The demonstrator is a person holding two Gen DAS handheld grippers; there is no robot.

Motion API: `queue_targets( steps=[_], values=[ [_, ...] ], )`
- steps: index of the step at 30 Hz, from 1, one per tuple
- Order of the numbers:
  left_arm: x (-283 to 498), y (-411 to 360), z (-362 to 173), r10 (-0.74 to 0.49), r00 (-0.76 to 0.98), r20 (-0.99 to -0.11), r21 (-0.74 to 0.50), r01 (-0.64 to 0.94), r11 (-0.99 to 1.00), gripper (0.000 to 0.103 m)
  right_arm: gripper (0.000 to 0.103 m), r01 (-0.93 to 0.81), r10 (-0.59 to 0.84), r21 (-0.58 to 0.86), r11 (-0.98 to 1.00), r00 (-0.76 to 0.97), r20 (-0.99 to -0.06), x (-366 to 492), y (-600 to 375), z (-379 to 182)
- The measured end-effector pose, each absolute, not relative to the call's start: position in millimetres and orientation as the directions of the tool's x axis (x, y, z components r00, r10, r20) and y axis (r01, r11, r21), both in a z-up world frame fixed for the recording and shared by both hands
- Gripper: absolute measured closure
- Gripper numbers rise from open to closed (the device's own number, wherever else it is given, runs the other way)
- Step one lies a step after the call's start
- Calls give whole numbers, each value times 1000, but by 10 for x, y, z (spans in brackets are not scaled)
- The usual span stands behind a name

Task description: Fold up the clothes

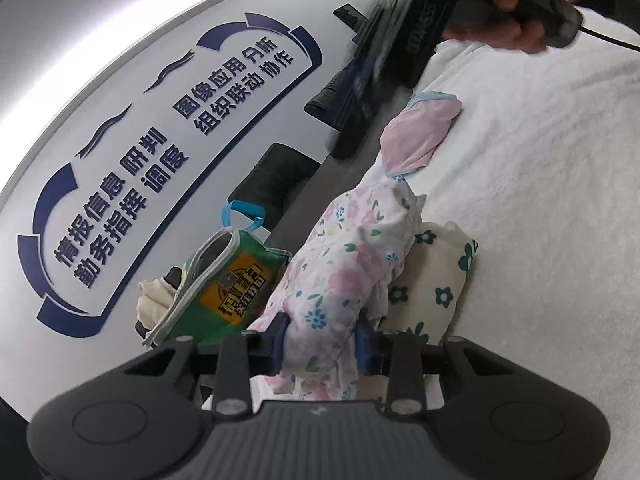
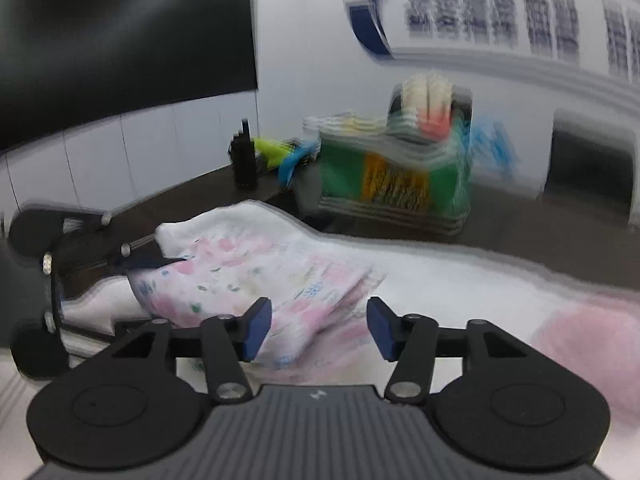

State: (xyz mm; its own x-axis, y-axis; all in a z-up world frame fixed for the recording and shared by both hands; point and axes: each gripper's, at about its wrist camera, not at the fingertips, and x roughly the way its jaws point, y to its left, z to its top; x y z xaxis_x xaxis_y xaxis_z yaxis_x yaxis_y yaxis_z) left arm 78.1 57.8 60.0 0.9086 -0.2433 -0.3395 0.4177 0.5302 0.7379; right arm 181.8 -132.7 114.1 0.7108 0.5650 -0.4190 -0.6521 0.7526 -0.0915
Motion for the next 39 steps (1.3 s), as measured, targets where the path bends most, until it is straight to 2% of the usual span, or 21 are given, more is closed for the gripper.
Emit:
queue_targets(
  steps=[2,3,5,7,9,11,13,15,16,17,21,22,23,24,25,26,27,29,32,35,39],
  values=[
    [782,569,595,-245,909,-337,742,416,526,71,30,-712,641,-219,668,699,-318,1563,-1304,1228],
    [784,571,598,-248,909,-335,742,417,525,72,27,-747,684,-285,601,665,-300,1457,-1230,1220],
    [783,590,616,-255,909,-329,738,416,531,72,26,-779,711,-449,437,605,-358,1289,-947,1084],
    [785,599,623,-252,913,-322,744,409,529,72,27,-758,667,-589,280,595,-448,1209,-657,857],
    [780,603,636,-252,916,-313,749,402,527,72,31,-723,606,-655,218,627,-490,1247,-485,652],
    [777,599,642,-254,918,-303,754,394,526,74,46,-707,585,-668,233,651,-484,1328,-421,554],
    [784,582,623,-252,924,-288,767,380,518,75,48,-724,599,-630,281,645,-474,1406,-434,589],
    [804,555,583,-248,930,-272,781,364,508,77,55,-729,607,-607,316,647,-461,1471,-464,643],
    [818,542,564,-246,933,-264,788,355,503,79,65,-723,603,-608,329,656,-453,1502,-478,662],
    [826,529,544,-244,935,-256,796,348,496,81,70,-716,598,-617,328,663,-451,1511,-480,663],
    [827,484,470,-253,939,-234,826,329,458,84,67,-643,540,-722,254,714,-446,1494,-424,540],
    [832,471,460,-256,939,-229,830,326,453,84,57,-625,520,-743,240,729,-445,1508,-400,509],
    [837,458,449,-258,940,-224,834,321,448,85,51,-611,513,-756,236,739,-437,1527,-387,489],
    [843,444,434,-257,942,-217,840,314,442,85,51,-599,510,-765,236,747,-427,1548,-381,474],
    [852,431,417,-254,945,-207,847,304,436,85,53,-602,506,-760,244,748,-430,1579,-367,472],
    [869,421,398,-248,950,-191,857,284,429,86,69,-613,504,-748,254,744,-438,1608,-348,477],
    [888,413,375,-245,955,-167,869,260,422,86,76,-624,504,-736,263,740,-446,1633,-330,482],
    [919,391,336,-238,967,-95,895,187,405,86,85,-578,496,-756,307,775,-391,1614,-321,484],
    [953,326,307,-234,972,3,916,91,392,86,88,-485,474,-788,380,834,-284,1564,-316,487],
    [1018,279,203,-246,968,41,924,57,378,82,89,-387,425,-827,408,882,-203,1485,-278,441],
    [1125,326,147,-270,959,-92,876,207,437,78,89,-356,354,-842,407,910,-213,1488,-172,282]
  ],
)
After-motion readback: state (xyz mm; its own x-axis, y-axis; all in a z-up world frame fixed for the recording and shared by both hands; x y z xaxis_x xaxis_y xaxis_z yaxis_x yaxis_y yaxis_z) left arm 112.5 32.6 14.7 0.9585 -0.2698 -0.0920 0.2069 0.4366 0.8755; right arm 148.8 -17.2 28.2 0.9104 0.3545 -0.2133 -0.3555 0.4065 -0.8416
